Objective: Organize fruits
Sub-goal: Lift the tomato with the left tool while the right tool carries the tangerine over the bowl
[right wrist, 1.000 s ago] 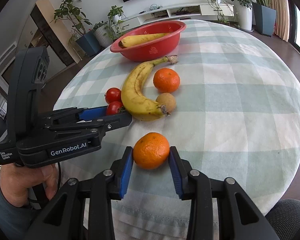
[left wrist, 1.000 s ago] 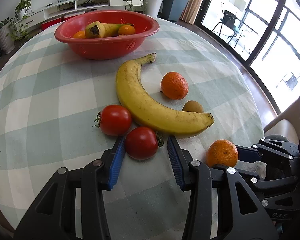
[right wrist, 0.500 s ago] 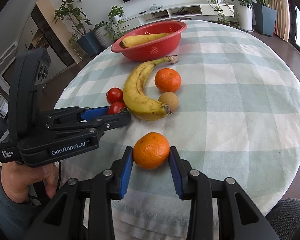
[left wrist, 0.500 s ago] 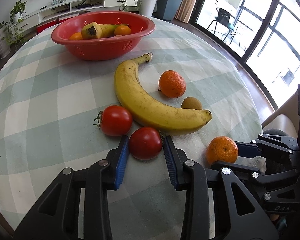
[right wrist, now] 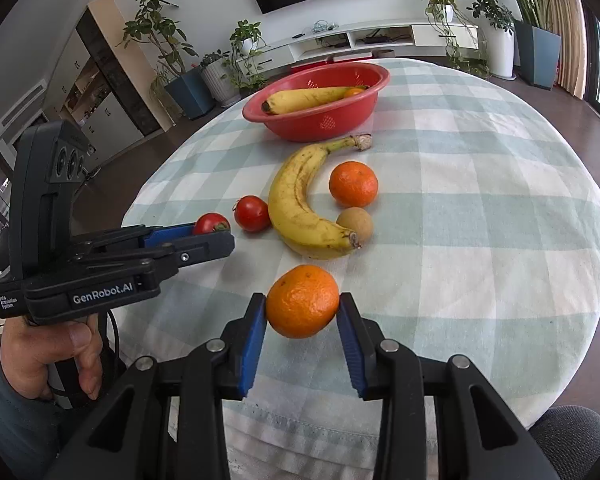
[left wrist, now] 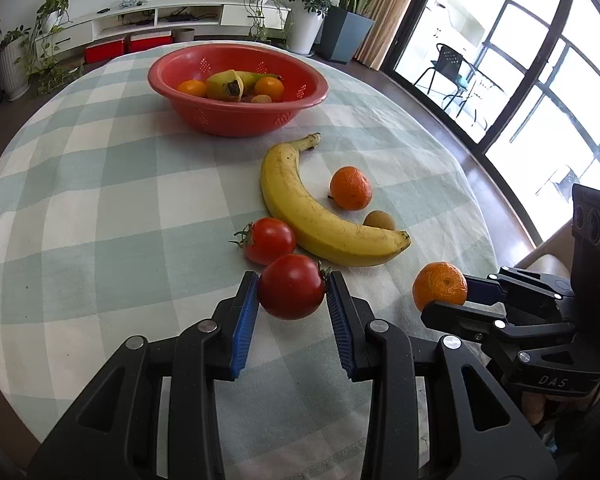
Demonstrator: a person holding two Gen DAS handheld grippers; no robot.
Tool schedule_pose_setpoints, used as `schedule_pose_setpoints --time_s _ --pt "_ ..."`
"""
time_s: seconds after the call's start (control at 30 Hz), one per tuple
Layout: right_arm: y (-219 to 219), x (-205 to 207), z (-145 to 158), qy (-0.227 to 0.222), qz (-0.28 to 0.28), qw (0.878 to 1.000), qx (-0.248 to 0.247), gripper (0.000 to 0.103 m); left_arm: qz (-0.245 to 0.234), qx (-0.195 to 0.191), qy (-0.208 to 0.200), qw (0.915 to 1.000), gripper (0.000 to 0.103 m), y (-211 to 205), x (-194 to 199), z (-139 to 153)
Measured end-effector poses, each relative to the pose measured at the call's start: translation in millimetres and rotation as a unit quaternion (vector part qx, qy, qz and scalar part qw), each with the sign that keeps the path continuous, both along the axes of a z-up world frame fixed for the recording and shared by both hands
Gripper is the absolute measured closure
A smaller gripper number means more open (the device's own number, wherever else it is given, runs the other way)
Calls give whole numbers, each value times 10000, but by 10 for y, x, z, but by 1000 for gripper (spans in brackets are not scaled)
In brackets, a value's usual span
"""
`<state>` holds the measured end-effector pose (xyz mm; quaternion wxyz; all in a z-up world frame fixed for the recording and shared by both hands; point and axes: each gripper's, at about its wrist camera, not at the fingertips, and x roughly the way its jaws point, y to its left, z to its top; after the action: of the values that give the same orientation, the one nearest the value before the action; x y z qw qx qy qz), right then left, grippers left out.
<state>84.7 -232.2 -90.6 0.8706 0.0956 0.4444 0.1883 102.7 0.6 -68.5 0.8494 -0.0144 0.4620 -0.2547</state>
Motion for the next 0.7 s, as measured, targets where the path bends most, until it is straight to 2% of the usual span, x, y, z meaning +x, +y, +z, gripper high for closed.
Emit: schedule_pose_setpoints --time_s 0.13,0.33,0.6,0.7 --pt "-34 21 115 -126 -5 9999 -25 64 104 -157 -161 9997 71 174 18 215" --pt "-219 193 430 -439 -157 9989 -66 64 229 -205 -413 9987 71 394 260 564" --pt "-364 702 1035 -1162 -247 9924 -316 64 274 -61 -827 9962 71 460 877 1027" --pt "-309 973 1165 -1272 -168 9911 -365 64 244 -62 -865 9959 71 413 1154 1119"
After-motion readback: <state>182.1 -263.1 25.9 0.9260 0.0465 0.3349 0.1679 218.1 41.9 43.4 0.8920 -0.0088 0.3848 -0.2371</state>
